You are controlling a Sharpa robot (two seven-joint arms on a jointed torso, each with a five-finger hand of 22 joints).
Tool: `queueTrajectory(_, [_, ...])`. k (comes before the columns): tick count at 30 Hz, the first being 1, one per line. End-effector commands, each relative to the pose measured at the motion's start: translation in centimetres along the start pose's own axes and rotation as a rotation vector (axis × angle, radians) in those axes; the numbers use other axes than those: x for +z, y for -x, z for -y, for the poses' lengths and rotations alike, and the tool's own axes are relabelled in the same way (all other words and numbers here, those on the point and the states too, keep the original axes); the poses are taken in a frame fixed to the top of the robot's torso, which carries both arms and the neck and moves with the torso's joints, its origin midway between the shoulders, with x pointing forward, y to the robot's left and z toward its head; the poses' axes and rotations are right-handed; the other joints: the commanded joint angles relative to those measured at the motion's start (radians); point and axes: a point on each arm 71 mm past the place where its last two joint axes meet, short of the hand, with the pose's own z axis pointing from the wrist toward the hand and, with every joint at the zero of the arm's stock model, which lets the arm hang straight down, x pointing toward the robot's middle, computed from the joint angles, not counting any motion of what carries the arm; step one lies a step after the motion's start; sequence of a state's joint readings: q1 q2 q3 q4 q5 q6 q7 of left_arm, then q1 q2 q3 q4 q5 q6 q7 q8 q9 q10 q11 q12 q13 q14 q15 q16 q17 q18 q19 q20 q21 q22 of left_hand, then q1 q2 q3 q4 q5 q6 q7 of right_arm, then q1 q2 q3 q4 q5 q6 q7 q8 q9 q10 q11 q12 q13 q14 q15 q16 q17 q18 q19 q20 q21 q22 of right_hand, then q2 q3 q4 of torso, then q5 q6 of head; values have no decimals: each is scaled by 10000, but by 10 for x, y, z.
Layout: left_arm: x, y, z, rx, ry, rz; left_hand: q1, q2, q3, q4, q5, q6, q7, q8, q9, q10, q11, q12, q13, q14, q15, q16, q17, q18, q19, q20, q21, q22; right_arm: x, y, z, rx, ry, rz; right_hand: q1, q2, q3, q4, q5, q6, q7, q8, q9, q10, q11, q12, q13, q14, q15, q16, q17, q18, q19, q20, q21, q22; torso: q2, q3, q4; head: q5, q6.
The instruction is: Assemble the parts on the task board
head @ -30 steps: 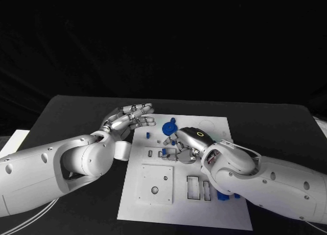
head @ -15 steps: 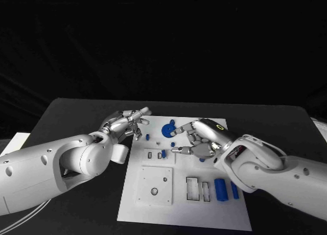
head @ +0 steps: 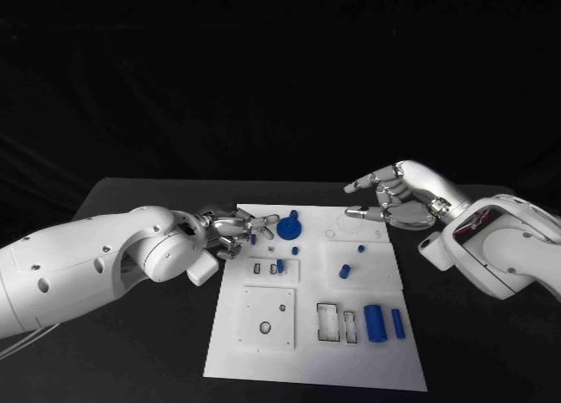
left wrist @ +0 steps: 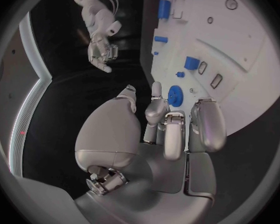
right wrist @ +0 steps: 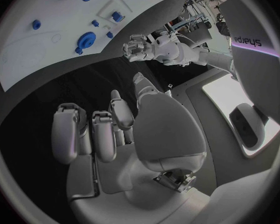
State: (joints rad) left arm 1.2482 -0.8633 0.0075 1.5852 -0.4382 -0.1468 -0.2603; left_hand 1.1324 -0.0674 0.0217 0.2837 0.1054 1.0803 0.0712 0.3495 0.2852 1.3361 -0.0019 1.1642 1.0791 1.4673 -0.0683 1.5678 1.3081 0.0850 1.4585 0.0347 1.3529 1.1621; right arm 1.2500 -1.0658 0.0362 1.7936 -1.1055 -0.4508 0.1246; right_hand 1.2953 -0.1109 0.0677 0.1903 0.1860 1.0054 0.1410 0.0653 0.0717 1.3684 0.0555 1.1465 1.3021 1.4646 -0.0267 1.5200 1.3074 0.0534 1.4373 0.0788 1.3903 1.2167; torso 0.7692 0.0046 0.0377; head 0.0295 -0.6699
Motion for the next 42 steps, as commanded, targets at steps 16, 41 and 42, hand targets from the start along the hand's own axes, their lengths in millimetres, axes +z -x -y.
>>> queueTrajectory(16, [31, -4, 22, 6587, 3258, -135, -474, 392, -1712, 93, -574, -1159, -494, 3082, 3403, 614, -441, 1601, 1798, 1035, -357, 30, 2627, -331, 341, -300, 761, 1337, -1, 21, 25, 933, -1126, 335, 108, 54, -140, 16, 180, -20, -18, 45, 14, -107, -29, -114, -64, 836, 33, -130, 1772, 208, -107, 0, -116, -127, -257, 205, -62, 123, -315])
queueTrajectory(41, [55, -30, 38, 8237, 3536, -829, -485, 520, -1876, 93, -552, -1733, -318, 2719, 3585, 499, -299, 1485, 1703, 1035, -257, 30, 2627, -326, 309, -228, 727, 1303, 1, 22, 30, 698, -1349, 283, 136, 70, -216, 34, 344, -27, -20, 42, 15, -110, -33, -132, -92, 833, 27, -153, 1750, 213, -113, -6, -147, -163, -230, 146, -63, 177, -445])
queueTrajectory(42, [55, -31, 38, 8268, 3548, -867, -485, 520, -1876, 93, -552, -1733, -318, 2719, 3585, 499, -299, 1485, 1703, 1035, -257, 30, 2627, -326, 309, -228, 727, 1303, 1, 21, 30, 697, -1351, 279, 139, 72, -221, 35, 356, -28, -20, 42, 15, -110, -34, -132, -93, 833, 27, -153, 1749, 214, -114, -6, -150, -167, -230, 143, -63, 176, -448])
